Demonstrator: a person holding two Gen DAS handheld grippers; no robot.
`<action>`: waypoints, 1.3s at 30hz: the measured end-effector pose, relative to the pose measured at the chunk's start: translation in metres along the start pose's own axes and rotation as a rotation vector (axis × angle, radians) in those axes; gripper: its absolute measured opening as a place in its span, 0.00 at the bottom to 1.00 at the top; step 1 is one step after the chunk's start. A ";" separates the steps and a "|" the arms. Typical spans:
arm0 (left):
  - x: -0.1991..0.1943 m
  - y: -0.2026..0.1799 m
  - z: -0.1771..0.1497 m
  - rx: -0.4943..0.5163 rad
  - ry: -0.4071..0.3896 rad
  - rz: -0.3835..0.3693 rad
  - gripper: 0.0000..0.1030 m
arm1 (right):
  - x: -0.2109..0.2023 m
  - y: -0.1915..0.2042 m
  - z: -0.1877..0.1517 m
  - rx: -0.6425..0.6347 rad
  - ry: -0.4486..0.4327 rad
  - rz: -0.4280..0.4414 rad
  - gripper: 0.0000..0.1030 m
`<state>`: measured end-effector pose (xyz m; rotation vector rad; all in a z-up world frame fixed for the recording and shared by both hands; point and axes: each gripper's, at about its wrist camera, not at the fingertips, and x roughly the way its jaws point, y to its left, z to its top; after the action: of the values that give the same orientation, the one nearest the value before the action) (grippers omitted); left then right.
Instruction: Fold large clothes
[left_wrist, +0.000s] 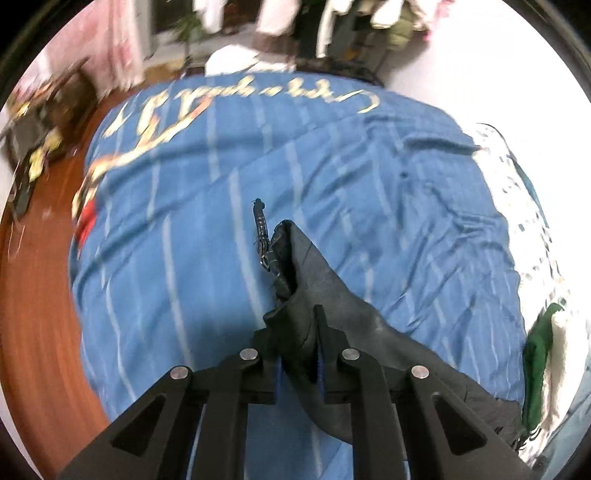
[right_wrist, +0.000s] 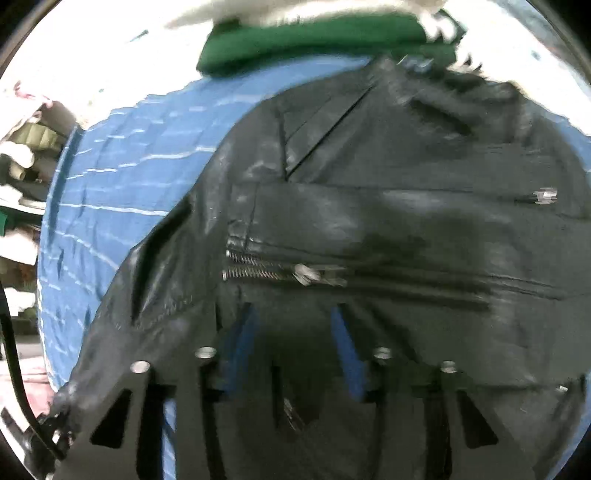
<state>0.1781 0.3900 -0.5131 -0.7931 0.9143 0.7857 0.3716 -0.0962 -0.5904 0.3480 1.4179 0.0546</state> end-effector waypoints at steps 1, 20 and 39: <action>-0.003 -0.001 0.003 0.025 -0.007 -0.006 0.09 | 0.015 0.004 0.002 0.004 0.039 -0.015 0.41; -0.156 -0.222 -0.094 0.773 -0.427 0.003 0.08 | -0.054 -0.053 -0.006 -0.082 -0.012 -0.347 0.85; -0.189 -0.417 -0.498 1.320 0.019 -0.440 0.07 | -0.153 -0.368 -0.066 0.342 -0.010 -0.285 0.85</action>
<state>0.2729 -0.2751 -0.4357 0.1884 0.9900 -0.2802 0.2209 -0.4691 -0.5508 0.4218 1.4542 -0.4255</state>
